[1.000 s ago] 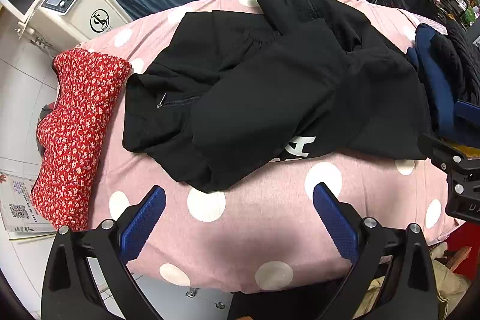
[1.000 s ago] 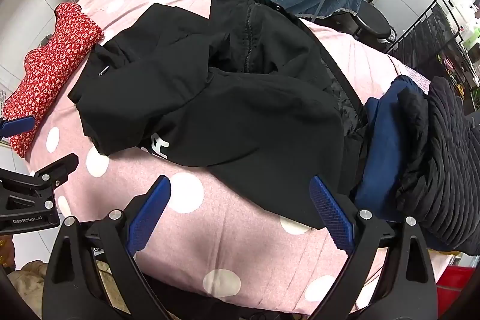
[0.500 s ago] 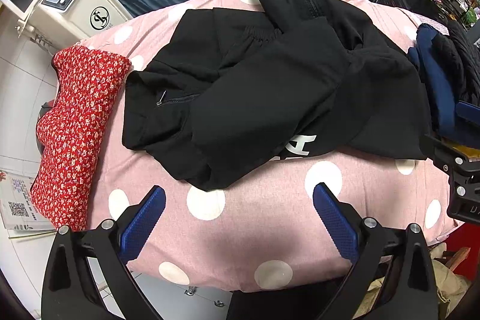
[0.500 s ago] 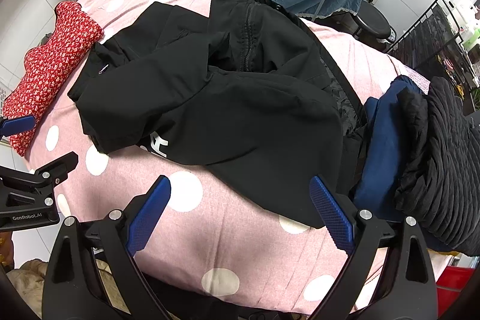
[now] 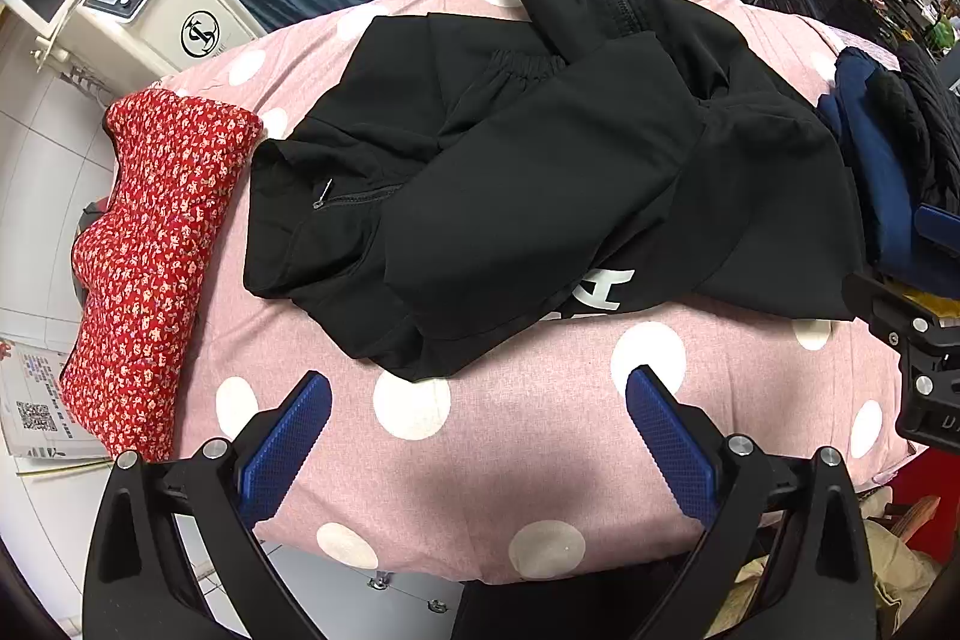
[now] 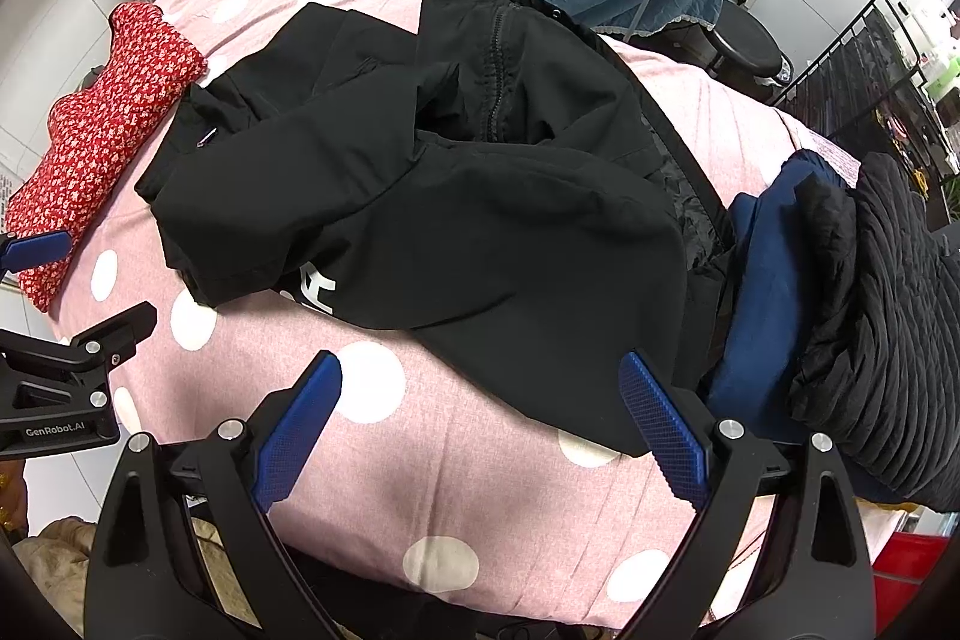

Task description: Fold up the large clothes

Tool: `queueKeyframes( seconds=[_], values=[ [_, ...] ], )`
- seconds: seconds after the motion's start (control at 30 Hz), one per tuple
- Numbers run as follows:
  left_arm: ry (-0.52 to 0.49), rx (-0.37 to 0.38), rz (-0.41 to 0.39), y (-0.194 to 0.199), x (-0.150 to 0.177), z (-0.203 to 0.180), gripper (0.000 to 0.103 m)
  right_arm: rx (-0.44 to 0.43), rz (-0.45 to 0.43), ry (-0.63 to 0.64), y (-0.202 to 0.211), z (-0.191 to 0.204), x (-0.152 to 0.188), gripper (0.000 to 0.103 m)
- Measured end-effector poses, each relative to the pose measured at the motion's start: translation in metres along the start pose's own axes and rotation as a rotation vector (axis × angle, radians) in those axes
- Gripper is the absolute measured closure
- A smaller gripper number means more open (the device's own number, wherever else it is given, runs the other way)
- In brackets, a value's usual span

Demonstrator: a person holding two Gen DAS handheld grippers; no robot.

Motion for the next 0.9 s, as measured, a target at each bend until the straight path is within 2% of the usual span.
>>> queueKeyframes(
  seconds=[0.9],
  values=[
    [0.002, 0.0, 0.011, -0.0025, 0.0007, -0.0014, 0.006, -0.002, 0.011, 0.004, -0.0047, 0.0001, 0.0025, 0.011]
  ],
)
Point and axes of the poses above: each gripper's, at about its wrist camera, not at the fingertips, and y roughly against the way its jaws point, z to its left, x to its underside, the point moved 8 cm from there along -y, roughly the way its jaws point, and after that the axes turned 11 degrees about z, right-handed, at the moved point
